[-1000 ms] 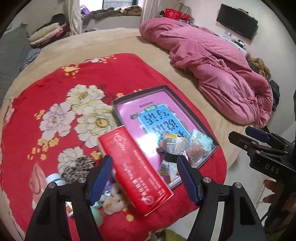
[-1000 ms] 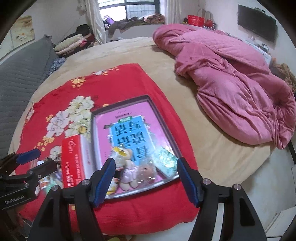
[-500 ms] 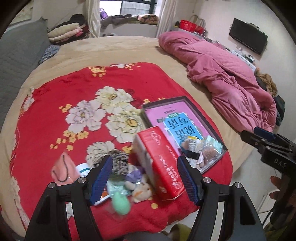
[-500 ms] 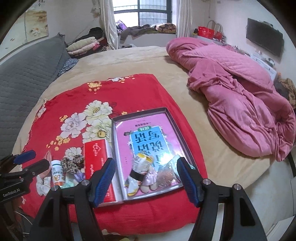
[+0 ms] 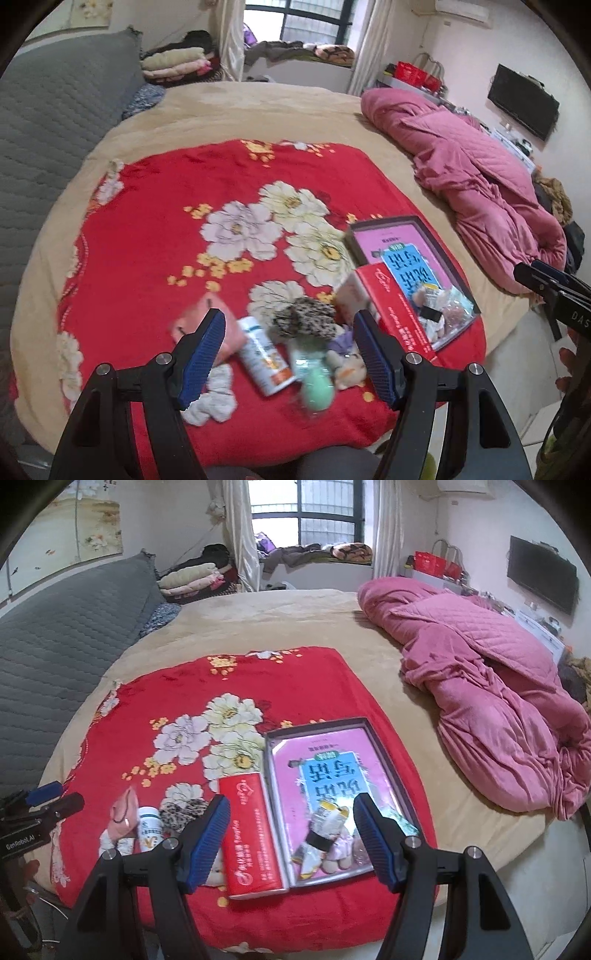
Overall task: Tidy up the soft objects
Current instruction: 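Withdraw both open tools from the box toward the scattered items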
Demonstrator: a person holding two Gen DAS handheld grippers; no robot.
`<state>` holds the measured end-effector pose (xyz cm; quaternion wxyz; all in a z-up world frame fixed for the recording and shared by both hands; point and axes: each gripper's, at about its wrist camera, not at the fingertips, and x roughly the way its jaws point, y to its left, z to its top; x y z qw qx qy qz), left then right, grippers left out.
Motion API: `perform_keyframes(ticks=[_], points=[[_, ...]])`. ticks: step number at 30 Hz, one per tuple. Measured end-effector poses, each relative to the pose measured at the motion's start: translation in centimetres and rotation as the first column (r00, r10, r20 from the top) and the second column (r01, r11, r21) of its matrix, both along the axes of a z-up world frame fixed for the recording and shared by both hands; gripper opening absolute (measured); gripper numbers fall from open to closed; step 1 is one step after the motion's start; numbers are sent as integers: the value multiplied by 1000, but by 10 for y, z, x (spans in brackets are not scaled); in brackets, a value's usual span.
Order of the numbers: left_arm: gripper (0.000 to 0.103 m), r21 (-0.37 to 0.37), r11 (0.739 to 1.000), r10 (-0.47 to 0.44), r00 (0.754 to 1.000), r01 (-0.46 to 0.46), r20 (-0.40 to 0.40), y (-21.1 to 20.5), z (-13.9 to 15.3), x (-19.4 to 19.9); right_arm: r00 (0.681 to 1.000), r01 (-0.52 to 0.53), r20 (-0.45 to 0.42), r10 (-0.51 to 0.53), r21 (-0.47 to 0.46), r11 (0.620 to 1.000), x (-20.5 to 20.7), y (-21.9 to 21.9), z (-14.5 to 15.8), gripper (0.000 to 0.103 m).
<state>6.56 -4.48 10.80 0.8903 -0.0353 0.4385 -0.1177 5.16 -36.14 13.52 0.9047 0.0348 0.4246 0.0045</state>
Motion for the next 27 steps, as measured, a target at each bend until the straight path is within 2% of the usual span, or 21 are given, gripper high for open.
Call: perform_keyframes(ticks=[13, 21, 27], points=[[73, -37, 992, 121, 993, -121, 2, 68, 0, -6, 992, -125, 20, 125, 2, 992, 5, 60, 10, 69], [73, -44, 983, 177, 984, -179, -35, 99, -19, -8, 982, -187, -4, 187, 7, 982, 4, 91, -3, 69], [73, -33, 982, 182, 982, -184, -57, 107, -34, -9, 974, -222, -36, 222, 4, 975, 6, 109, -20, 69]])
